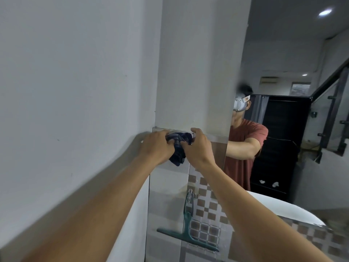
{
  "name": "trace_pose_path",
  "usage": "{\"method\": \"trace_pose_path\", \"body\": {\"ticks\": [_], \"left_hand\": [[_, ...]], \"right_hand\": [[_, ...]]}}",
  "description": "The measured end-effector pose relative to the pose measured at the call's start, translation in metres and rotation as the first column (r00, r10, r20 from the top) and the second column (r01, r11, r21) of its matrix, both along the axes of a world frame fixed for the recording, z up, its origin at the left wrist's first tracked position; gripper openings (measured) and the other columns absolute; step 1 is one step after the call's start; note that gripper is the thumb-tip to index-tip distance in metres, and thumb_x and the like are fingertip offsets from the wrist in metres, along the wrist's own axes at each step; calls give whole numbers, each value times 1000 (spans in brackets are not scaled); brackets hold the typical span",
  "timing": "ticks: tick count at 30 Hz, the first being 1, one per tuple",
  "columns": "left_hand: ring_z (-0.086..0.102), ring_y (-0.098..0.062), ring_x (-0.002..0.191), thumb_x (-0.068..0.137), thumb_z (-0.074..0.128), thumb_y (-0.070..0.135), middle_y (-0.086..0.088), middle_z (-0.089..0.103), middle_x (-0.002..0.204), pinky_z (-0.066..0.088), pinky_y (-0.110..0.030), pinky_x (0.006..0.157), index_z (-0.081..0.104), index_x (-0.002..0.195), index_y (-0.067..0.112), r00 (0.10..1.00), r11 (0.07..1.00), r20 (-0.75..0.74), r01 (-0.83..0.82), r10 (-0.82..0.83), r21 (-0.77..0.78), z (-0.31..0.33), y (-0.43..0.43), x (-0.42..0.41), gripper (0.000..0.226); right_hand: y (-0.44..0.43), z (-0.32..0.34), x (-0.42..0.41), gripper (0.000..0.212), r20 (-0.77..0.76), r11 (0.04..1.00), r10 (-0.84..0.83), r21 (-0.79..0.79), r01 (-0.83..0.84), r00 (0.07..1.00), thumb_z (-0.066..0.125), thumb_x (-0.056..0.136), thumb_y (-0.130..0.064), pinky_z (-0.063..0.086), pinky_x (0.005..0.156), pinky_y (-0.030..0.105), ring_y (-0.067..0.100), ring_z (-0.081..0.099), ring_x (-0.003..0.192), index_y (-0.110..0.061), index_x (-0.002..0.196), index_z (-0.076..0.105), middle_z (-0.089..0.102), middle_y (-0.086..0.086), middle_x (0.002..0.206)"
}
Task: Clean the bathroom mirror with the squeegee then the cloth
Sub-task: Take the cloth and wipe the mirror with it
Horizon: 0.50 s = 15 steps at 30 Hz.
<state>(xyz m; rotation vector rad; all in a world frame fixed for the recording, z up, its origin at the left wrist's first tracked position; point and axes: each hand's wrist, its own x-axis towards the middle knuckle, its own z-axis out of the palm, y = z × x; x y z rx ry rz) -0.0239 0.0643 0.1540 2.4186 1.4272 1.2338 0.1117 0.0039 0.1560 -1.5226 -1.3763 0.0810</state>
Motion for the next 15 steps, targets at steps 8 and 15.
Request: {"method": "trace_pose_path", "body": {"ticks": [8,15], "left_hand": [[54,-37,113,90,44,31,-3,69,115,43,-49,98,62,116,29,996,999,-85,-34,33,-20,2,1,3,32],[52,-33,115,101,31,32,-7,65,119,39,-46,94,62,114,24,999,999,-30,-26,26,-20,7,-2,5,34]], "right_hand": [[4,11,6,18,-68,998,65,4,-64,996,68,92,-26,60,71,36,16,67,83,-18,106,59,67,0,92],[-1,20,4,18,-94,989,47,141,-33,994,59,95,-14,58,69,36,12,63,83,-22,110,53,64,-6,93]]}}
